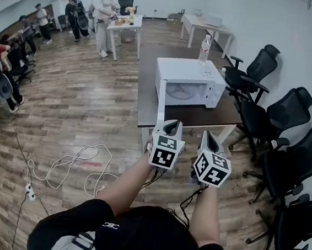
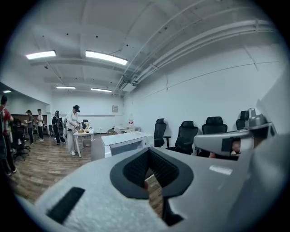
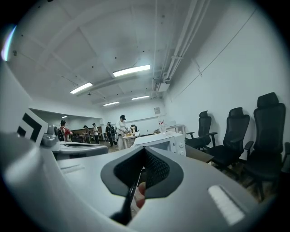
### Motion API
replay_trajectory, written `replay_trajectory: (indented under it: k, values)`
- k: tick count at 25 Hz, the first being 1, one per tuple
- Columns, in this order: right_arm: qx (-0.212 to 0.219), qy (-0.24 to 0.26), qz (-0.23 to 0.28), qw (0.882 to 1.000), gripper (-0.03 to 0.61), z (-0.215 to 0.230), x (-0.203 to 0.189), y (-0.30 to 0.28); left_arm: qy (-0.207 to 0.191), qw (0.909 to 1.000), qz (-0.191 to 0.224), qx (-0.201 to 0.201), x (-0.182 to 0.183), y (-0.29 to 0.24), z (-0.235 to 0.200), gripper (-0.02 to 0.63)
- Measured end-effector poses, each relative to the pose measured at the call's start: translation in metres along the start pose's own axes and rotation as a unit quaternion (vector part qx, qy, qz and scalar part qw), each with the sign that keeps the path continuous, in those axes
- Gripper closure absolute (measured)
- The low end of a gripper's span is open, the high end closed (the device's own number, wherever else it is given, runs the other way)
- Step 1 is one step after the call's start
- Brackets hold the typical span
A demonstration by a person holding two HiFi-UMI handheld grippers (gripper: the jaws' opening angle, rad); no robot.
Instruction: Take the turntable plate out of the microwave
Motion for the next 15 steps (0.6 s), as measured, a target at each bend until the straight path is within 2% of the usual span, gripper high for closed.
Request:
replay_trajectory:
  k: [7,15]
  values:
    - [0.021,0.008,-0.013,1.000,0.572,0.020,-0.005,0.012,0.009,0.9997,-0.003,0.021,-0.004,-0.005,0.025,0.614]
    - [0.011,-0.017,-0.018,1.000,0.572,0.041,-0.008,0.017,0.004,0.9995,-0.013,0.027,-0.010,-0.010,0.040,0.614]
Point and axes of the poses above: the fingertips, and each gripper's own axes: y backward along the fingers, z to its right, x out of its top, the point moved 7 cm from there along y, backward along the fingers, and after that the axes turned 12 degrees about z, right-handed, at the moved point
